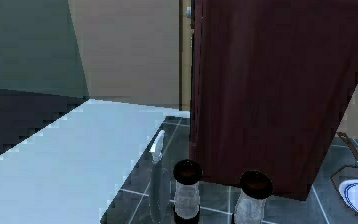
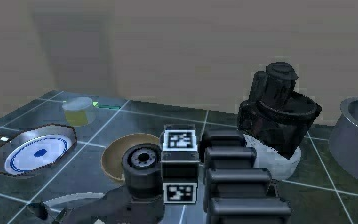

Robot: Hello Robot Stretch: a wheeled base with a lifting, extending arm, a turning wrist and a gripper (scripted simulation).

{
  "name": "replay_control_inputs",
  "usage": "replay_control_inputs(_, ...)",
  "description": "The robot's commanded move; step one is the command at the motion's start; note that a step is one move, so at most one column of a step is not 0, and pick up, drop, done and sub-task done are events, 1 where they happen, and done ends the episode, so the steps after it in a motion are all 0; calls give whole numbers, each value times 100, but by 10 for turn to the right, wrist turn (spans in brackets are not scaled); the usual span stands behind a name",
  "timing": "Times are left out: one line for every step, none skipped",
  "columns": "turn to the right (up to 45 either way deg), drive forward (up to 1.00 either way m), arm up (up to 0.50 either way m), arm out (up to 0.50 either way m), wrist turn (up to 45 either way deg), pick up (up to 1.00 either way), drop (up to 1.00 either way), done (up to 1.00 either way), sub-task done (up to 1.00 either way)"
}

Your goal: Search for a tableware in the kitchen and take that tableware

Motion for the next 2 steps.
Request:
replay_control_inputs(0, 0, 0, 0, 450, 0, 0, 0, 0)
replay_control_inputs(0, 0, 0, 0, 180, 0, 0, 0, 0)
